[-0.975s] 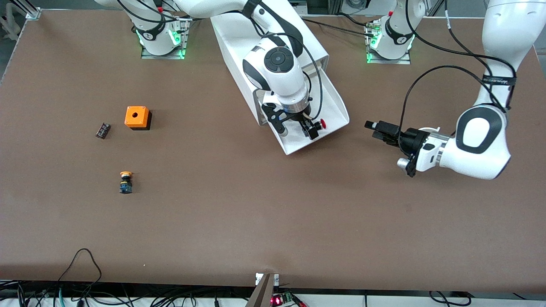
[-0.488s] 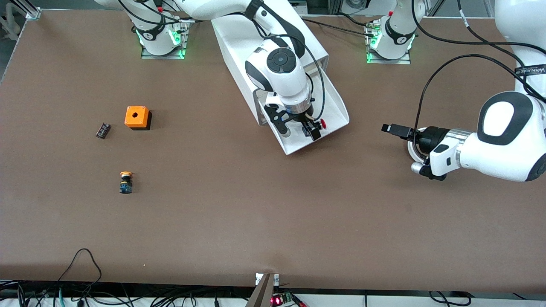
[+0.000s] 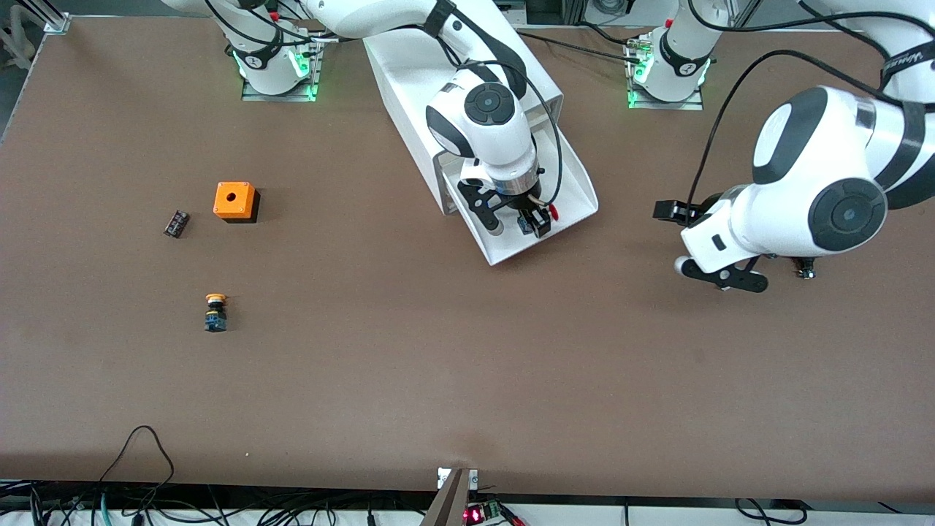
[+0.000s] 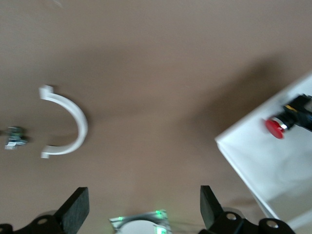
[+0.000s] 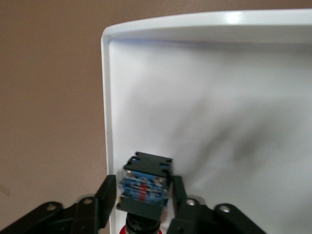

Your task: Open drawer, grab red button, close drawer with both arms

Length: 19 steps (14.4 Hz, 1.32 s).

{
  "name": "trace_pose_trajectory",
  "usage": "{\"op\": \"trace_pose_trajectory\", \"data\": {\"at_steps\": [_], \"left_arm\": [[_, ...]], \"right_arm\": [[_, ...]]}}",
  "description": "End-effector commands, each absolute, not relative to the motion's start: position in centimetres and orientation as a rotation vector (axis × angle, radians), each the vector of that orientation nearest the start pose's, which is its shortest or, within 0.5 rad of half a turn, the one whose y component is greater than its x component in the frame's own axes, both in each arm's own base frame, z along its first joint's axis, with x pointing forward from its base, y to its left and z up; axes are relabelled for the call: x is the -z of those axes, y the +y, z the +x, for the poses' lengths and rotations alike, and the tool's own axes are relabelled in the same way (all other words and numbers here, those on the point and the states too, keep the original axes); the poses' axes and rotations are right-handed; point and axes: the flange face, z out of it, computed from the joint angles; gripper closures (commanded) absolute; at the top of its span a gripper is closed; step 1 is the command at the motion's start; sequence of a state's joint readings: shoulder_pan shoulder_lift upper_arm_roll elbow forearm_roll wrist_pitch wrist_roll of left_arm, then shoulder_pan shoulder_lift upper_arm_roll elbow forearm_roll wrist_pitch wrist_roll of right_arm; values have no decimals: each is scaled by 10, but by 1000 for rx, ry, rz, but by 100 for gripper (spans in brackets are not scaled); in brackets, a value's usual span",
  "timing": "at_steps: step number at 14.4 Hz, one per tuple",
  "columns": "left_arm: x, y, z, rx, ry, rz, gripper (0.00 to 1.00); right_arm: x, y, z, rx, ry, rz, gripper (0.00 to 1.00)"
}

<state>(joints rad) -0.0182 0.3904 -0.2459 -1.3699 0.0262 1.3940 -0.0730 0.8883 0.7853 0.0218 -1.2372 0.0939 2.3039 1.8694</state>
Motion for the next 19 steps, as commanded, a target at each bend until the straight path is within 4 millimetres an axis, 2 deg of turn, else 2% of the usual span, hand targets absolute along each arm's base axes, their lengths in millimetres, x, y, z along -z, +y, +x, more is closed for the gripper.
{"op": "trace_pose_trajectory", "data": {"at_steps": [1,2,5,7,8,9,10,12,15,19], "left_arm": [[-495,-113,628,-490,237,-3064,0],[-503,-109,633,-461,226,-3079,0],[-506,-109,637,-440,192,-3080,0],[-505,-116,635,-443,53,-3084,0],[-504,-123,634,-448,-57,-3082,0],[-502,-127,634,-437,-164,-3083,0],[-495,-133,635,-423,-212,-3089,0],[-474,-152,635,-386,-281,-3091,1],[-443,-194,630,-315,-409,-3081,4],[-398,-239,614,-239,-597,-3056,4]], "right_arm": [[-337,615,481,-28,1390,-2492,100],[-339,615,481,-27,1388,-2489,100],[-351,607,488,-22,1388,-2510,100],[-380,594,506,-30,1347,-2571,100],[-400,581,522,-36,1336,-2578,100],[-410,566,538,-43,1323,-2588,100],[-414,553,551,-54,1307,-2591,100],[-442,524,574,-67,1199,-2586,100],[-444,474,610,-47,991,-2700,100],[-432,402,646,-83,656,-2882,100]]}}
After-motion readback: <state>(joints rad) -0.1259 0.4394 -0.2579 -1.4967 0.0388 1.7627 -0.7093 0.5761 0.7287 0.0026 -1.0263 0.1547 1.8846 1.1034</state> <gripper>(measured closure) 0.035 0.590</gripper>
